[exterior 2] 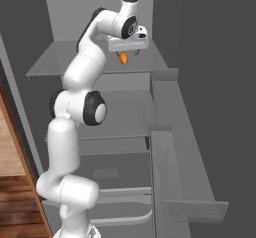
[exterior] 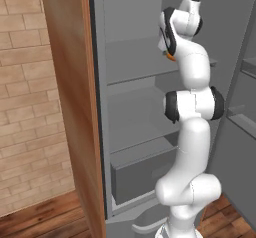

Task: Place the cold items (carrot and sweet potato) from the fridge in one tupperware on the dining counter. Place the warm items (kebab skewer and hot dog) in the stove area in another tupperware.

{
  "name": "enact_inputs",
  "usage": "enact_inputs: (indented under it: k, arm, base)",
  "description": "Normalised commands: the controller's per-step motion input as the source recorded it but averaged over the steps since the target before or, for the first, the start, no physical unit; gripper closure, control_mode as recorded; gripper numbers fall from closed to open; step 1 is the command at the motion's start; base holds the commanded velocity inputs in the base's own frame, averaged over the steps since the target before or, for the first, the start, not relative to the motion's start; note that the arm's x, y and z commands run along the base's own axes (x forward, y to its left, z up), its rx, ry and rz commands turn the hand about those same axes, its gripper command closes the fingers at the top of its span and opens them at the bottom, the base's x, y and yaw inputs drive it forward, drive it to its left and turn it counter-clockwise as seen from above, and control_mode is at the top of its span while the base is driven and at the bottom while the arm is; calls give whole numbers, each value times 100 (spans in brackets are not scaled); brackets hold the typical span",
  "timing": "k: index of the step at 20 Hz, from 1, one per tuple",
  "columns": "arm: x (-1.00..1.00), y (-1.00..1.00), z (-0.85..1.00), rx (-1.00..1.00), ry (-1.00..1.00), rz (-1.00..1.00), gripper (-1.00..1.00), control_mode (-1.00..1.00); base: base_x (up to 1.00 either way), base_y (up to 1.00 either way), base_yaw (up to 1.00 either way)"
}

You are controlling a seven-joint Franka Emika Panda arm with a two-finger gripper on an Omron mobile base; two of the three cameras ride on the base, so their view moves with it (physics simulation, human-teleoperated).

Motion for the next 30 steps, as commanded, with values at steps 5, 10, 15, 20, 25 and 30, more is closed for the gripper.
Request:
enact_inputs:
  k: [5, 10, 15, 20, 25, 30]
  arm:
    - [-10, 0, -20, 0, -1, 0, -100, -100]
    - [-13, 7, -21, -2, -3, 2, -100, -100]
    - [-18, -1, -2, 0, -7, 6, -100, -100]
    - [-5, -1, 0, 0, -11, 14, -100, -100]
    - [-6, -5, -4, 0, -3, 19, -100, -100]
    - [-9, -8, -4, 0, 0, 13, -100, -100]
  base:
    - [0, 0, 0]
    - [0, 0, 0]
    - [0, 0, 0]
    - [0, 0, 0]
    - [0, 0, 0]
    - [0, 0, 0]
